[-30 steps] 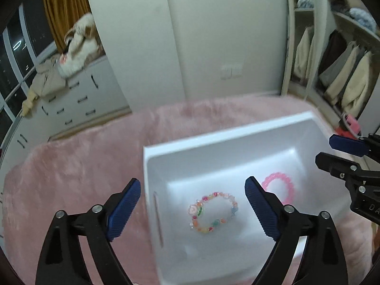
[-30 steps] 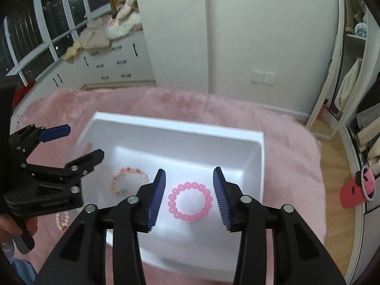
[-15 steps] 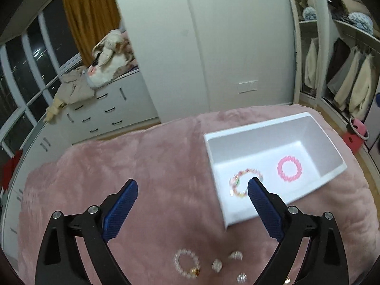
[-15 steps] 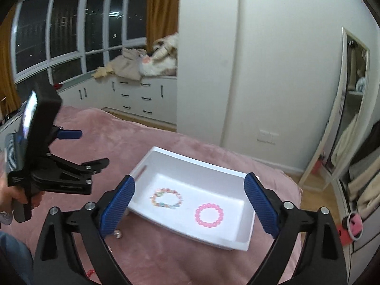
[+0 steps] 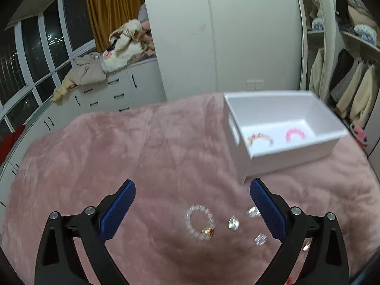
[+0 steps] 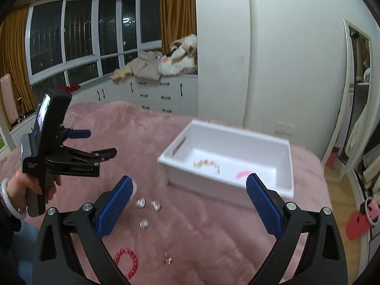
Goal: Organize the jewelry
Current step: 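Move the left tool to the white bead bracelet while the right tool approaches the gold earring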
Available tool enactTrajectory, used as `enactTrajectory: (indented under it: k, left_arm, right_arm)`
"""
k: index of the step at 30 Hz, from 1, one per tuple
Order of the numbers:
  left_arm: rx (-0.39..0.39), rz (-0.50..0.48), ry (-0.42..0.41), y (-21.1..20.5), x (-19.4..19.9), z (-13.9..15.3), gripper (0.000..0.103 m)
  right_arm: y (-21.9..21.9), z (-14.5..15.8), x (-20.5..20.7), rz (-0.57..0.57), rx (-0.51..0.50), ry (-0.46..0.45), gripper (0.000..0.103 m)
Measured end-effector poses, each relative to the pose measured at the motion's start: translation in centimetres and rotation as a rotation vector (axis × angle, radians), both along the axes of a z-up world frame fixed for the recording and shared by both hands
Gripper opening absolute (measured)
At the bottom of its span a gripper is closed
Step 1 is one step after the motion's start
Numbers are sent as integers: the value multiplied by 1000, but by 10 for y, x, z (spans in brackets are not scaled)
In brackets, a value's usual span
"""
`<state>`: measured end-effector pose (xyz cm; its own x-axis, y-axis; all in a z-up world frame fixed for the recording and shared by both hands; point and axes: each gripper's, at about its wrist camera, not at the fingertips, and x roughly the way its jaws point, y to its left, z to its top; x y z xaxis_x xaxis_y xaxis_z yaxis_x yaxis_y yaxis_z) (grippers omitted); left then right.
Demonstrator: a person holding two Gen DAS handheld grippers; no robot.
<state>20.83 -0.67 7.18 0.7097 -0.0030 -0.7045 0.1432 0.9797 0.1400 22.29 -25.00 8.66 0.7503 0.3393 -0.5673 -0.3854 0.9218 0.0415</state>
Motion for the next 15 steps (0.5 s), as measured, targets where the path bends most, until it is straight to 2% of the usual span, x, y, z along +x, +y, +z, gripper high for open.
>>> enactTrajectory:
  k: [1, 3, 8, 10, 12, 15]
  left_arm:
    - [8, 1, 14, 1, 0, -10, 98]
    - [0, 5, 39, 6, -1, -29, 98]
    - [-38, 37, 74, 21, -2, -69, 98]
    - [-47, 33, 92, 27, 1, -82, 98]
    - [-71, 28, 105, 32, 4, -92, 98]
    - [-104, 24, 141, 38, 11, -109, 98]
  right_arm:
    - [2, -11, -1, 16, 4, 22, 91]
    - [7, -34, 2, 45, 17, 81, 75]
    - [18, -73, 5, 78, -10, 161, 69]
    - [27, -89, 2, 97, -69, 179, 57]
    - [34, -103, 1, 106, -113, 211, 37]
    - [40, -120, 2, 125, -128, 273, 35]
